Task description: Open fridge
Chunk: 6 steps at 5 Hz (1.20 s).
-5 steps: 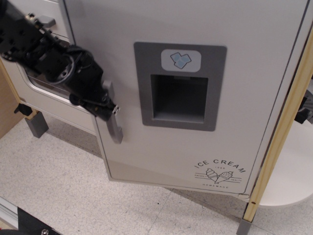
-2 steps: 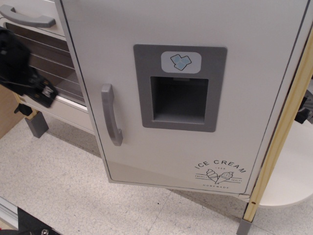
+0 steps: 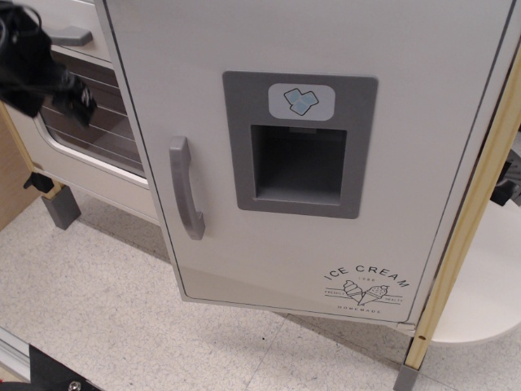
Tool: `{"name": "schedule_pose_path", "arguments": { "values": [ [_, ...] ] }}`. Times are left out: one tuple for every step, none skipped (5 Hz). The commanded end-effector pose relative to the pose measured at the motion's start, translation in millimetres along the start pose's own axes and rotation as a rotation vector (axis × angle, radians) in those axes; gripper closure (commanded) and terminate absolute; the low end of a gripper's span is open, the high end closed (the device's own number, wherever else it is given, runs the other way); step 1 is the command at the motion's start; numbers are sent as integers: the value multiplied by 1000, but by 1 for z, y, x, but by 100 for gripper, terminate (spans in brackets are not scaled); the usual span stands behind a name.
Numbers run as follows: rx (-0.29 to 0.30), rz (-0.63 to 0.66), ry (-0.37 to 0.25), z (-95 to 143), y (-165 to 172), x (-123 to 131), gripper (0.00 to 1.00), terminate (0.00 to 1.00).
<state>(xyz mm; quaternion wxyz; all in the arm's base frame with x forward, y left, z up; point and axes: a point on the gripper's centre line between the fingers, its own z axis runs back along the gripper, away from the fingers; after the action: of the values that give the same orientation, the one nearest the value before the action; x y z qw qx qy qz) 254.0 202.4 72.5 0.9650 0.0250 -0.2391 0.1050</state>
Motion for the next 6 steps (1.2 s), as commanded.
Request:
{"name": "schedule_pose_path", "arguments": {
  "values": [
    [42,144,-10,2,-5,55,0,0],
    [-26,138,-10,4,-28,65,0,0],
    [-82,123,25,15,-47,70,0,0],
    [-124,108,25,35,-58,70,0,0],
    [-130,81,-2,55,-73,60,0,0],
    [-129,8,6,74,-84,38,0,0]
  ]
}}
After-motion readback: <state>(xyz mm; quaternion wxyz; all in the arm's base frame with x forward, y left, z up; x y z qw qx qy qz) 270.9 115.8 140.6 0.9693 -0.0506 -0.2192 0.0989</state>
